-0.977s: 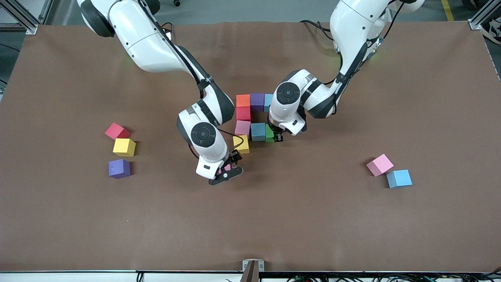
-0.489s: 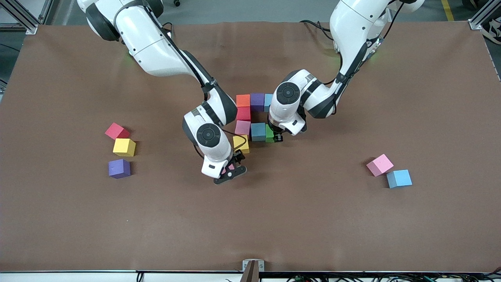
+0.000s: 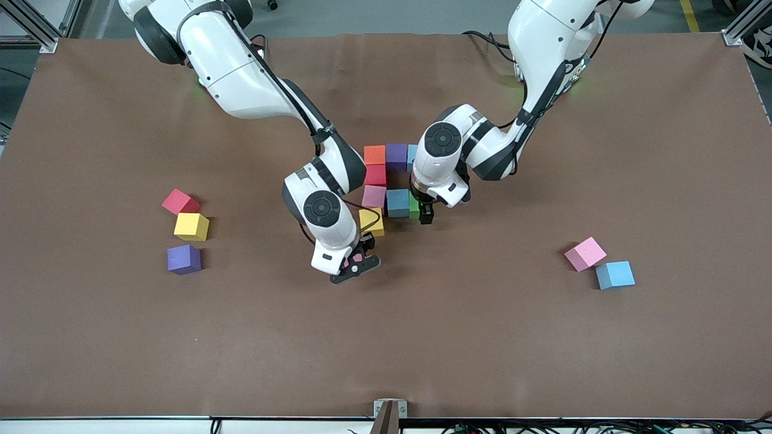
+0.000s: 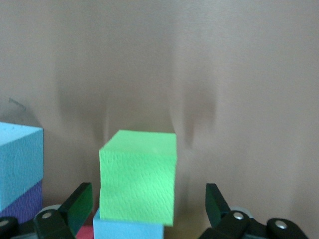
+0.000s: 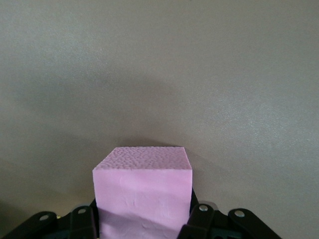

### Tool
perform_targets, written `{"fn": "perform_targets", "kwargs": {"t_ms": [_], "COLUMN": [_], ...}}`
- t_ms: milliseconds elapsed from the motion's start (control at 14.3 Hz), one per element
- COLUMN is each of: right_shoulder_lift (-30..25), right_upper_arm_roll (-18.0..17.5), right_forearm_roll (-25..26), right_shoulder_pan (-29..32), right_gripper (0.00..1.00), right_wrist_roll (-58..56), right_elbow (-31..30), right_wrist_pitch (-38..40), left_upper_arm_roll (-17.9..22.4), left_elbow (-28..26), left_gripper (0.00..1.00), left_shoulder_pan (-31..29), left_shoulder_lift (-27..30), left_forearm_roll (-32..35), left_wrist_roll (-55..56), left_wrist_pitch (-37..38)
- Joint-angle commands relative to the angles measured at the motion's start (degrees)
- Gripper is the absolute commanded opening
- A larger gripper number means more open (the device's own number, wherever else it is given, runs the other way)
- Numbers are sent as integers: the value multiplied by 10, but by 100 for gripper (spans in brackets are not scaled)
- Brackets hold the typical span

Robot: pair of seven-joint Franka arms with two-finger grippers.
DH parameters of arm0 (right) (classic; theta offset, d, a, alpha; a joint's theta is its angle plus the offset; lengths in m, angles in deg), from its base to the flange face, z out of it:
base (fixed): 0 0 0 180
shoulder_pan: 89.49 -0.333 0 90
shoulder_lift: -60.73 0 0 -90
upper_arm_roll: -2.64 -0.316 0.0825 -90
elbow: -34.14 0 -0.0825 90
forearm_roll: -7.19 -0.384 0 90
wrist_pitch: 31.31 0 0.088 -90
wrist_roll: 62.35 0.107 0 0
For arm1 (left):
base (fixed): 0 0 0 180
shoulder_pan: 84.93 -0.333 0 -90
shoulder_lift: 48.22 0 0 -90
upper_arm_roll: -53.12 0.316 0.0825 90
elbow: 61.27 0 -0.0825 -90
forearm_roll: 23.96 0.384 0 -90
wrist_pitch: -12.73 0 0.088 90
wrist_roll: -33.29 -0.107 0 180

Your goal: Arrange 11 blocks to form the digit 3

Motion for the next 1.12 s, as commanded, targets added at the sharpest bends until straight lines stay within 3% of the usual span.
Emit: {"fn": "perform_targets", "kwargs": {"t_ms": [0,419,698,1047], "right_shoulder_lift": [-8,-5,-1,7], "right_upper_arm_roll": [-2,-2,-2,-1], "right_forearm_roll": [-8,-14,-33,-30], "right_shoulder_pan": [1,-10,-24,-39], "right_gripper": [23,23,23,23], "right_wrist_roll": [20,186,226,246], "right_elbow": [-1,12,11,6], "right_wrist_pitch": [1,1,2,8], "left_upper_arm_roll": [0,-3,-2,4], "left_elbow": [-9,-5,8,45], "left_gripper": [100,100,100,100], "left_shoulder_pan": [-1,-69,-130,-195], "left_shoulder_lift": [56,131,123,85], "left_forearm_roll": [12,3,3,9], "left_wrist_roll": [-3,-166,-397,-550], "left_wrist_pitch": [38,128,143,144]}}
